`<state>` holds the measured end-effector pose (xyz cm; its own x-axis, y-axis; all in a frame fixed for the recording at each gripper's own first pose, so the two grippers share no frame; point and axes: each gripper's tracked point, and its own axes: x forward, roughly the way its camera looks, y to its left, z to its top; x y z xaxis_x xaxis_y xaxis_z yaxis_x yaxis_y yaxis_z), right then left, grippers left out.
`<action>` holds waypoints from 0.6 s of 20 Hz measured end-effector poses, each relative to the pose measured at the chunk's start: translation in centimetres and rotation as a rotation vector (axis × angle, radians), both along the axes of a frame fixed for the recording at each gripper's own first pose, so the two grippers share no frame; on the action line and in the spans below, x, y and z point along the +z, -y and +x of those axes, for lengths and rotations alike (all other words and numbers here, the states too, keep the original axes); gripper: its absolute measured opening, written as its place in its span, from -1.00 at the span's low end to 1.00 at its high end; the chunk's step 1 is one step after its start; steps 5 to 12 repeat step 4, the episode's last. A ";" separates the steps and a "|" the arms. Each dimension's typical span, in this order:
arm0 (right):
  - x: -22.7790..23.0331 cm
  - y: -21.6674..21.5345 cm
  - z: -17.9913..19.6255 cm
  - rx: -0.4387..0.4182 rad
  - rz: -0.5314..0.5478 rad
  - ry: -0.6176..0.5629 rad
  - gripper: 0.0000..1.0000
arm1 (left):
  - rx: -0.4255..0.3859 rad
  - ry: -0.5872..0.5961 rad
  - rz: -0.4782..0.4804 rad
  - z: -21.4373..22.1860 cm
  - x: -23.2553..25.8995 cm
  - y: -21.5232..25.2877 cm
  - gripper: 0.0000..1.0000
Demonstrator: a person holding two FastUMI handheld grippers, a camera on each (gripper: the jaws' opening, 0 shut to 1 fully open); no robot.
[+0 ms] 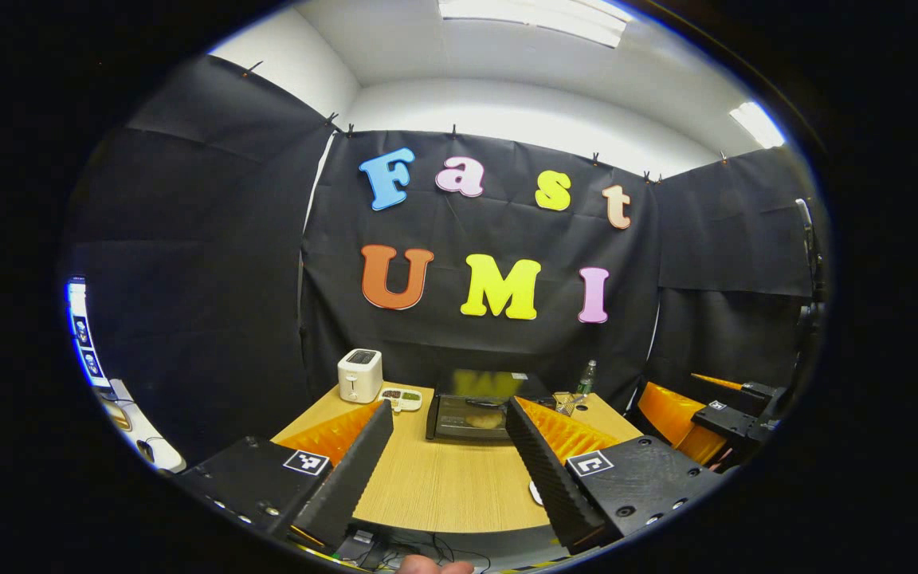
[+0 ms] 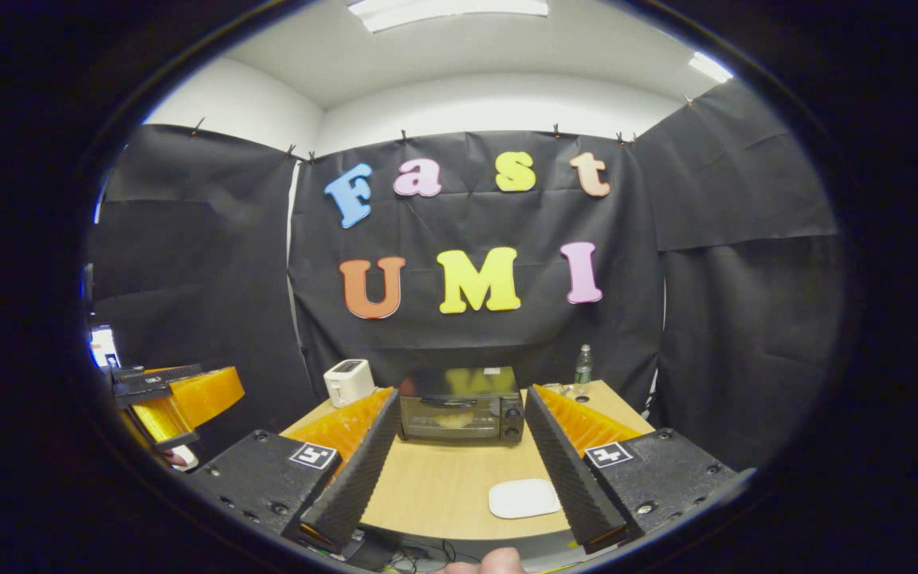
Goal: Open the electric oven with the left hand, put the food in, and close the electric oven.
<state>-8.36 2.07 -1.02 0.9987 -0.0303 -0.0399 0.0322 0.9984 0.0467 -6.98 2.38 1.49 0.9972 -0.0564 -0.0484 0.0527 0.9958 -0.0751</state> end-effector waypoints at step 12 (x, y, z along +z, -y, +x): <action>0.1 -0.6 0.5 0.016 -0.007 -0.001 0.97 | 0.014 -0.006 -0.006 0.1 -0.4 -0.4 0.86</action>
